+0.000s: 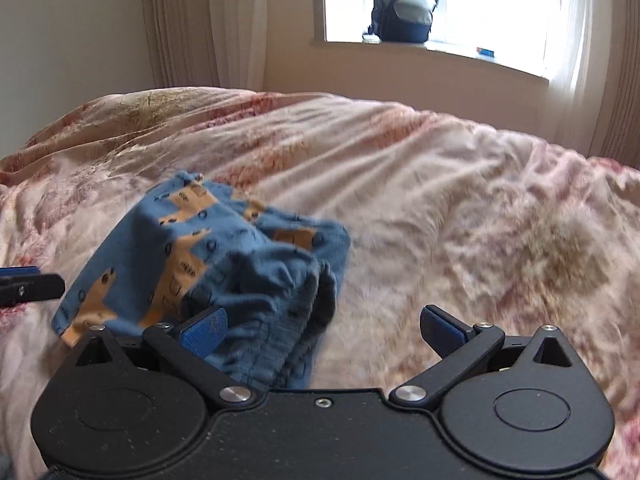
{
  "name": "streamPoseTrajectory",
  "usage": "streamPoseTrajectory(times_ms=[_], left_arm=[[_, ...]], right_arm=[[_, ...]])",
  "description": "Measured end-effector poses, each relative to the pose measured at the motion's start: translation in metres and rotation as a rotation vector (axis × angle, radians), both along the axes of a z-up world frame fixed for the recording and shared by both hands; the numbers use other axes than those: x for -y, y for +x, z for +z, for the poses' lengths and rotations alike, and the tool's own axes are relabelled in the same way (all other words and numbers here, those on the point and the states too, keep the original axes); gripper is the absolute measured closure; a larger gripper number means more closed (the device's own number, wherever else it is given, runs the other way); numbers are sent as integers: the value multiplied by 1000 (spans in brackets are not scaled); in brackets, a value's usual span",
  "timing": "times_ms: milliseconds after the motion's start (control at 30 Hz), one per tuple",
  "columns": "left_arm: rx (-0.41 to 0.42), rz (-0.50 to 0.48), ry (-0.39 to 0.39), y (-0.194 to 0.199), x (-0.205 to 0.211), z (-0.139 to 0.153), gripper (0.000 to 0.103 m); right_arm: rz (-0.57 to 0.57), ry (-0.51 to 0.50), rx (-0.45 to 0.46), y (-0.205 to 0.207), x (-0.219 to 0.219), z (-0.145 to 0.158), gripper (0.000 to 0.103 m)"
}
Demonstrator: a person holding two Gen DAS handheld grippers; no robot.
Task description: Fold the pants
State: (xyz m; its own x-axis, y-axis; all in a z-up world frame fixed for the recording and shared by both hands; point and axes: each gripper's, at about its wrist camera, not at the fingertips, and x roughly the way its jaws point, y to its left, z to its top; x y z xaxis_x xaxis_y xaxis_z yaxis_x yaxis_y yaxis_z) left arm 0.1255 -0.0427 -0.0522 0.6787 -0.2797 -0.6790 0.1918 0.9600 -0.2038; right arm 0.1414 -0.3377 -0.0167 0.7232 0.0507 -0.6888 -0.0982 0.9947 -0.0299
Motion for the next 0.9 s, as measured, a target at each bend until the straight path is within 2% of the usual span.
streamPoseTrajectory(times_ms=[100, 167, 300, 367, 467, 567, 633, 700, 767, 800, 900], left_arm=[[-84, -9, 116, 9, 11, -25, 0], [-60, -30, 125, 6, 10, -30, 0], [-67, -8, 129, 2, 7, -18, 0], [-39, 20, 113, -1, 5, -4, 0], [39, 5, 66, 13, 15, 20, 0], [67, -74, 96, 45, 41, 33, 0], [76, -103, 157, 72, 63, 28, 0], [62, -106, 287, 99, 83, 11, 0], [54, -87, 428, 122, 95, -8, 0], [53, -91, 434, 128, 93, -14, 0], [18, -75, 331, 140, 74, -16, 0]], right_arm=[[10, -96, -4, 18, 1, -13, 1], [-34, -83, -45, 25, 16, -20, 1], [-101, 188, -75, 25, 52, -8, 1], [-98, 264, -13, 19, 56, 2, 1], [-106, 231, -6, 23, 53, 1, 1], [-87, 151, -59, 31, 42, -12, 1], [-91, 100, -71, 35, 37, -19, 1], [-91, 75, -66, 35, 38, -24, 1], [-98, 97, -56, 35, 44, -26, 1], [-110, 118, -61, 36, 49, -27, 1], [-146, 202, -88, 38, 62, -30, 1]])
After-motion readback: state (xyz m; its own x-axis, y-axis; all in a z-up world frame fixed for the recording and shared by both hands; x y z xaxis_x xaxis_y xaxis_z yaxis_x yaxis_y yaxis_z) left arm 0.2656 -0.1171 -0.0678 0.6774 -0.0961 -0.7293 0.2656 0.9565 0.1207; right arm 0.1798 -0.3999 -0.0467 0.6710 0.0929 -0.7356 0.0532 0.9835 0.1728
